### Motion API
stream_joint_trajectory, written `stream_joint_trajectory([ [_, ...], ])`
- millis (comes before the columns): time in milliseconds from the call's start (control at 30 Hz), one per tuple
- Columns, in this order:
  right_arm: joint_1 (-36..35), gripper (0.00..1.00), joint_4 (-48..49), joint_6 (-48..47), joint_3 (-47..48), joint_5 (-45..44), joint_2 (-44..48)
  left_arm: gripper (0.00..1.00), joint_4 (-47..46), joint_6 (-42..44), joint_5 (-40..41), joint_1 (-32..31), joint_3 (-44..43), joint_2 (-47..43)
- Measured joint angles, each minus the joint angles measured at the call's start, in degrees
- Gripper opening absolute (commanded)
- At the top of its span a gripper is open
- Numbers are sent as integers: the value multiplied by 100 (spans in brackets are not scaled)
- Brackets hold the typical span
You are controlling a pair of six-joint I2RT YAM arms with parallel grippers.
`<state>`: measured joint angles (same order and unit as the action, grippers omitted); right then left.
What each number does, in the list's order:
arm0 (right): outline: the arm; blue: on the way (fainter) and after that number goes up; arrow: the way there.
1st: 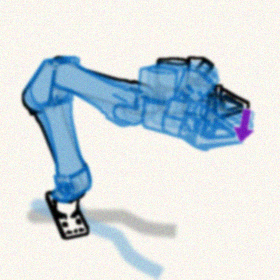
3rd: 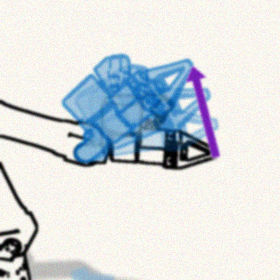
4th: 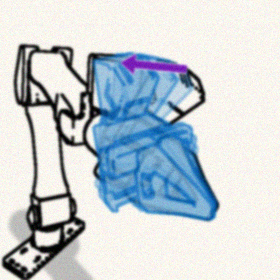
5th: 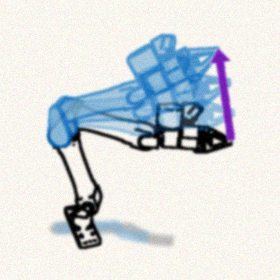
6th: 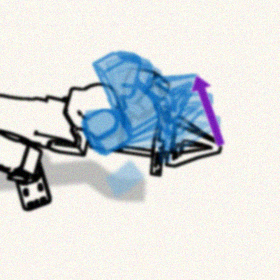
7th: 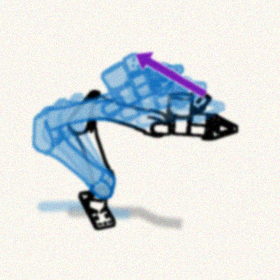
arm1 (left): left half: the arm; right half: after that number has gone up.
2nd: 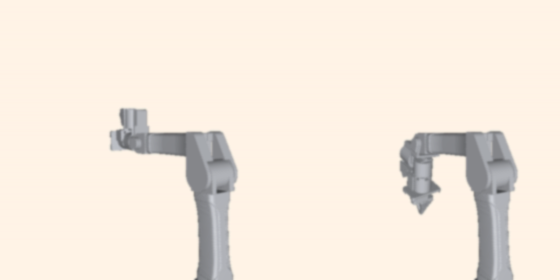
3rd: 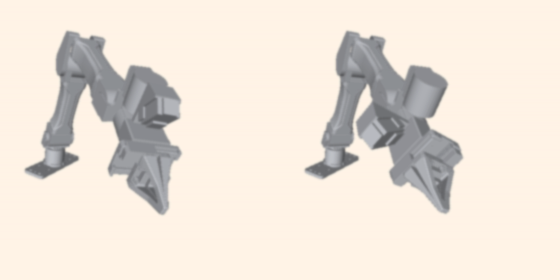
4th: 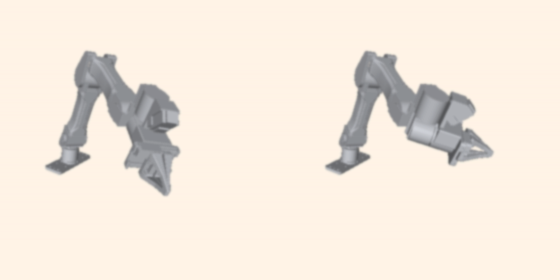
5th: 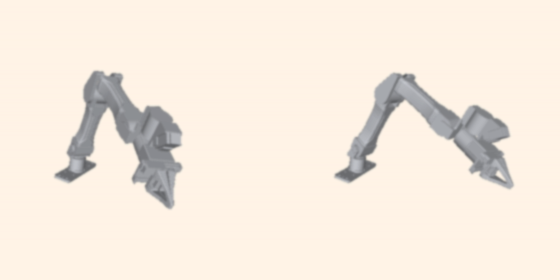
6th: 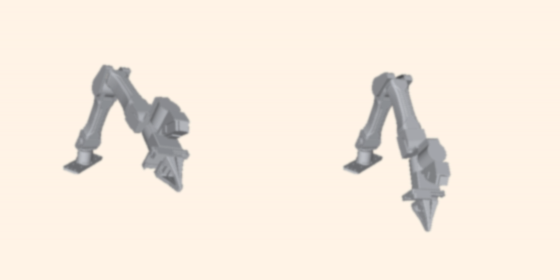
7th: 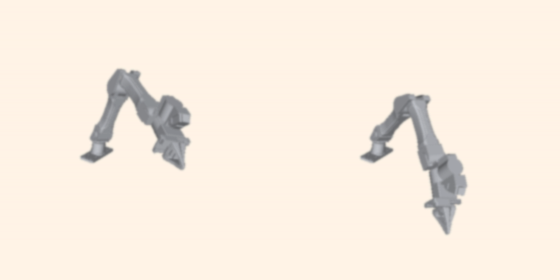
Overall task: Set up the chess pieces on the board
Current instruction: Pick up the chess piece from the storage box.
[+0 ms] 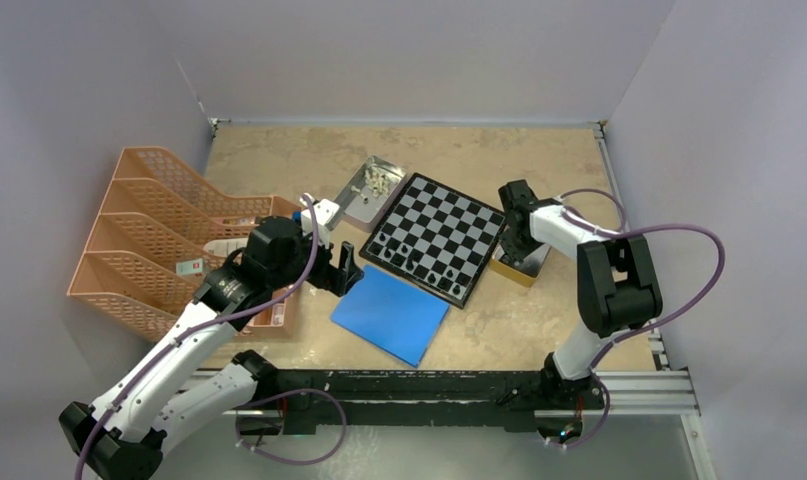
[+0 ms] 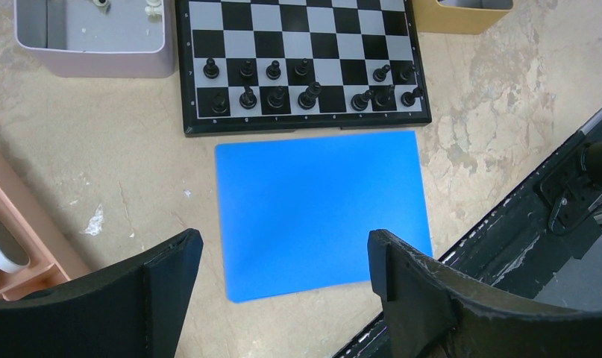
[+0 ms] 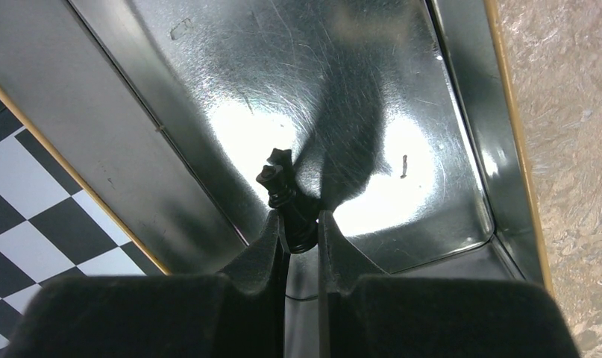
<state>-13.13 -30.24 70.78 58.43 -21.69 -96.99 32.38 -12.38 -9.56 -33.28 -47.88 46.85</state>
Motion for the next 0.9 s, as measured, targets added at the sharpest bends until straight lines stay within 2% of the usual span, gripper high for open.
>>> stream_joint_trajectory([
  [533,-203,0,393,-37,-861,437,748,81,0,0,-4,0,0,13],
  [900,-428,0,407,111,-1032,960,960,81,0,0,-4,0,0,13],
])
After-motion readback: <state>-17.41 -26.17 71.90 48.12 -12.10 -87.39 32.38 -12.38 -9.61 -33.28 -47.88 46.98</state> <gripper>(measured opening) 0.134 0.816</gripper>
